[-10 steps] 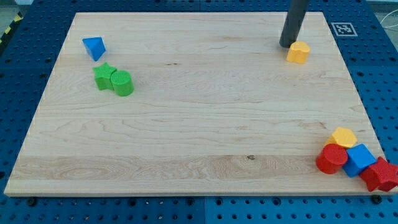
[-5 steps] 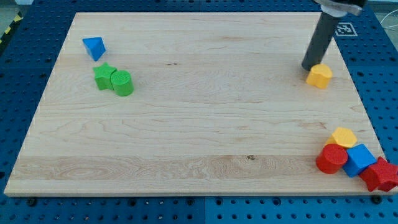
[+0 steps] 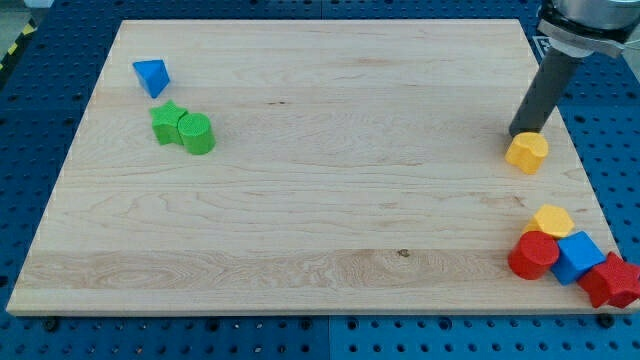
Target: Move yellow heart closer to the yellow hexagon
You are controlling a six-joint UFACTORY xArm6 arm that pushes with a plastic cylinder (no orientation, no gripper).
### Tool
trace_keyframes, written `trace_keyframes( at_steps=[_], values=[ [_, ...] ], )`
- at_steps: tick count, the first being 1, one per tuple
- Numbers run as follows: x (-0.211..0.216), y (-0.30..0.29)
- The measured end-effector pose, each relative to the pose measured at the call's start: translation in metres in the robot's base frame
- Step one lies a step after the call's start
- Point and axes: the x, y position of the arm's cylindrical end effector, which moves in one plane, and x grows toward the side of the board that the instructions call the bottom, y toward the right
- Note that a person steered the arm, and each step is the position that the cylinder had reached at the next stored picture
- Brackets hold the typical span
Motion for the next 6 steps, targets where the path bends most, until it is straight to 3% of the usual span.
trace_keyframes(
  at_steps=[4, 6],
  values=[
    [0.066, -0.001],
    [0.069, -0.004]
  ],
)
